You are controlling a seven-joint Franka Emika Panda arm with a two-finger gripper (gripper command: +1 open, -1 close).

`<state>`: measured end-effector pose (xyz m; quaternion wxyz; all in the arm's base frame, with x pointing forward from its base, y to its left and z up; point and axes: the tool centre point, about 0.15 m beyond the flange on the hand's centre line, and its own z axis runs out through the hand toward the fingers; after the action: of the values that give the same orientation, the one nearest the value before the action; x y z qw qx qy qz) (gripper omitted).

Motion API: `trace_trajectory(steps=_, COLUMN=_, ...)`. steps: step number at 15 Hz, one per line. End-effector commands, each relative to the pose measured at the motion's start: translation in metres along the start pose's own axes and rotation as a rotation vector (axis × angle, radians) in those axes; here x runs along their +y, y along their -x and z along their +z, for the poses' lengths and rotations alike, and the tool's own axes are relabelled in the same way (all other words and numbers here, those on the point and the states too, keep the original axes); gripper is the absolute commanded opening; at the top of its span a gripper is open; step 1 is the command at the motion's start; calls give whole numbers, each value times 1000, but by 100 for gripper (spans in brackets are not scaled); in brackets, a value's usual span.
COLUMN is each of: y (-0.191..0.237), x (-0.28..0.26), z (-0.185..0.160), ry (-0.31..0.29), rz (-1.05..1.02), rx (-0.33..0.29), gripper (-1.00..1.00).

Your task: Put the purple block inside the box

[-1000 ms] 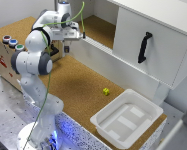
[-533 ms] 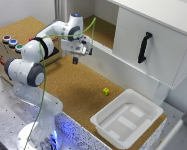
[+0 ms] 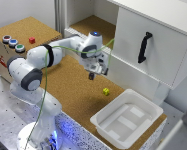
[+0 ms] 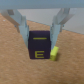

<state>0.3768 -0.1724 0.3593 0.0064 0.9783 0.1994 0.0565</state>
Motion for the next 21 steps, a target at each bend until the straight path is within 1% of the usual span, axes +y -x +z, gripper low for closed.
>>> trace_trajectory(steps=1, y=12, x=124, z=22, ry=-83, rz=-15, rx=-16, gripper=-100)
trace_trajectory(steps=5, y=25, x=179, z=44, ry=-74, rz=83, rx=-1, gripper=-100)
trace_trajectory(steps=7, y=32, x=199, z=58, ry=-67, rz=128, rx=-11, gripper=-100)
trace_trajectory(steps=9, y=37, x=217, z=76, ry=-92, rz=143, rx=-24, gripper=-100)
trace_trajectory(steps=10, y=38, x=222, z=82, ry=-86, rz=146, rx=-36, gripper=-100)
trace_trajectory(steps=11, y=41, x=227, z=89, ry=-86, rz=143, rx=-32, gripper=-100)
trace_trajectory(steps=12, y=43, x=230, z=93, ry=-96, rz=138, rx=-15, gripper=-100)
trace_trajectory(steps=13, y=44, x=232, z=98, ry=-100, rz=131, rx=-12, gripper=-100)
trace_trajectory(steps=15, y=48, x=236, z=109, ry=-125, rz=84, rx=25, gripper=-100)
trace_trajectory(steps=16, y=50, x=237, z=115, ry=-129, rz=74, rx=21, gripper=-100)
trace_trajectory(steps=18, y=55, x=240, z=129, ry=-165, rz=55, rx=6, gripper=-100)
trace_trajectory(steps=19, y=55, x=238, z=134, ry=-171, rz=45, rx=-10, gripper=-100)
trace_trajectory(steps=21, y=51, x=231, z=140, ry=-162, rz=25, rx=-40, gripper=-100)
